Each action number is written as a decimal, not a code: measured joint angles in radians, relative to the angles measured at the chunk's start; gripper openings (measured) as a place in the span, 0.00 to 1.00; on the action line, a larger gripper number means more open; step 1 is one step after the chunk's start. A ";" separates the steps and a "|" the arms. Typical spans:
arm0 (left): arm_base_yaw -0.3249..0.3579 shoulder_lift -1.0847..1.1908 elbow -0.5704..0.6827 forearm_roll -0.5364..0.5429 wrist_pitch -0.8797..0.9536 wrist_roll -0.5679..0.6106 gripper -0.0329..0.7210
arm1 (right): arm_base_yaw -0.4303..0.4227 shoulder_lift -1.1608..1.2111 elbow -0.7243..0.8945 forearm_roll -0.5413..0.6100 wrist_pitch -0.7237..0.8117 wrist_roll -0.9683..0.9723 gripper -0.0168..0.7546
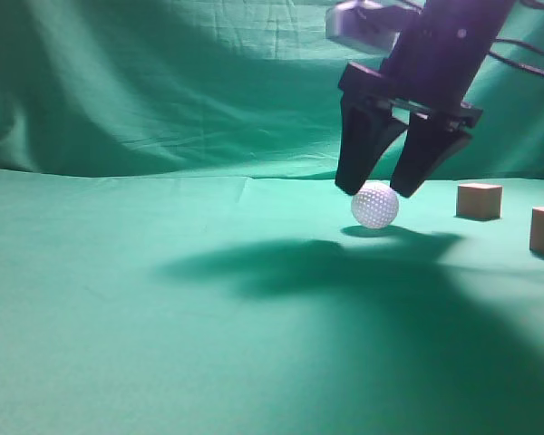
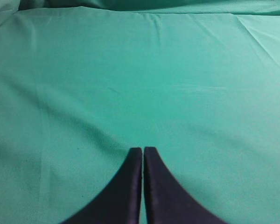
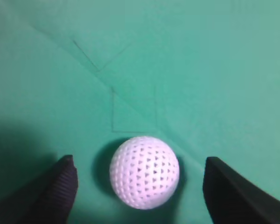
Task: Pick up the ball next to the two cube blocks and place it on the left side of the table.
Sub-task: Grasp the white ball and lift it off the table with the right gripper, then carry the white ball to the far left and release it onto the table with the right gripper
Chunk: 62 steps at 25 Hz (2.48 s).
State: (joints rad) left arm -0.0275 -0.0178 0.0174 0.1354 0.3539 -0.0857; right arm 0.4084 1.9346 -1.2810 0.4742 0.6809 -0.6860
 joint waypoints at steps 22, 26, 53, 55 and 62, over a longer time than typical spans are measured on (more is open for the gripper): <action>0.000 0.000 0.000 0.000 0.000 0.000 0.04 | 0.225 0.108 -0.411 0.129 -0.143 -0.033 0.44; 0.000 0.000 0.000 0.000 0.000 0.000 0.04 | 0.335 0.243 -0.585 0.152 -0.214 -0.040 0.44; 0.000 0.000 0.000 0.000 0.000 0.000 0.04 | 0.475 0.645 -1.032 0.183 -0.225 -0.093 0.68; 0.000 0.000 0.000 0.000 0.000 0.000 0.04 | 0.444 0.575 -1.041 0.168 -0.090 -0.082 0.48; 0.000 0.000 0.000 0.000 0.000 0.000 0.04 | 0.337 0.301 -1.049 -0.037 0.402 0.251 0.02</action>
State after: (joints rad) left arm -0.0275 -0.0178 0.0174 0.1354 0.3539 -0.0857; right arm 0.7451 2.2353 -2.3305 0.4377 1.0832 -0.4346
